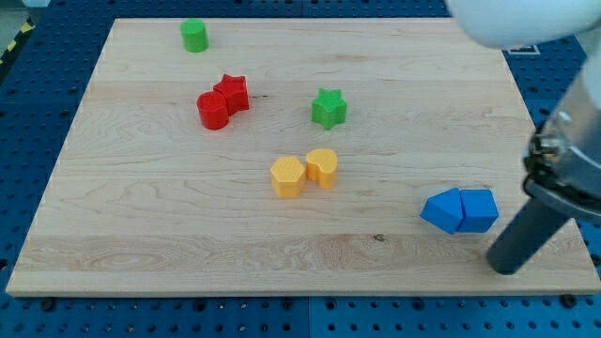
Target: Push the blue triangle up a bit
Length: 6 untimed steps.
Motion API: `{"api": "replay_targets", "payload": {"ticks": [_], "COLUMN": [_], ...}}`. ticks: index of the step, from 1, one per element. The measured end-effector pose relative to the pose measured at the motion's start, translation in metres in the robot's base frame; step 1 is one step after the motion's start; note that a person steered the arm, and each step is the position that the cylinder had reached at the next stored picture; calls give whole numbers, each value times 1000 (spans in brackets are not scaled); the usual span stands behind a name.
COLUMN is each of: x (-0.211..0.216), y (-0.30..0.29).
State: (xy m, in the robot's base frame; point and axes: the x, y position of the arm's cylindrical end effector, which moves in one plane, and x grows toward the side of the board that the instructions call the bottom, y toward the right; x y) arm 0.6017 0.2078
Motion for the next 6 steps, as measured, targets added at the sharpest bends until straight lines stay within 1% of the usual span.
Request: {"api": "replay_targets", "payload": {"ticks": [2, 3, 5, 6], "x": [-6, -24, -39, -60], "y": [3, -4, -69, -61]}}
